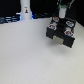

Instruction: Open the kcup holder, insert the kcup into the holder, and close the kcup holder

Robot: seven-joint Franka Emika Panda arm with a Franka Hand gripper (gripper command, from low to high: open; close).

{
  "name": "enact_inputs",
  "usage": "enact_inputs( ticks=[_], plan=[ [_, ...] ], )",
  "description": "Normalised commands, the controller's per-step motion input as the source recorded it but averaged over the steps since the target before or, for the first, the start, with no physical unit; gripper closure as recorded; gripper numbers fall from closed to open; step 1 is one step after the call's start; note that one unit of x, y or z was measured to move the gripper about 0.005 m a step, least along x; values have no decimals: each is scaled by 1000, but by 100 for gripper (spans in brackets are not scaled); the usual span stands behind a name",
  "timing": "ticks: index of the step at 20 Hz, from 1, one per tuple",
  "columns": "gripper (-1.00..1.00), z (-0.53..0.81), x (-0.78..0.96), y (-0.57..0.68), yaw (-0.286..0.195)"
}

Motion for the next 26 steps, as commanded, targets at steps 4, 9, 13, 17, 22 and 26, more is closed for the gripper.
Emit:
enact_inputs(
  ticks=[4,9,13,17,22,26],
  plan=[
    [100,-22,31,-33,2],
    [100,4,94,0,-14],
    [100,17,143,-75,-9],
    [100,3,155,-34,-2],
    [100,-40,387,48,-1],
    [100,-53,252,42,-4]
  ],
)
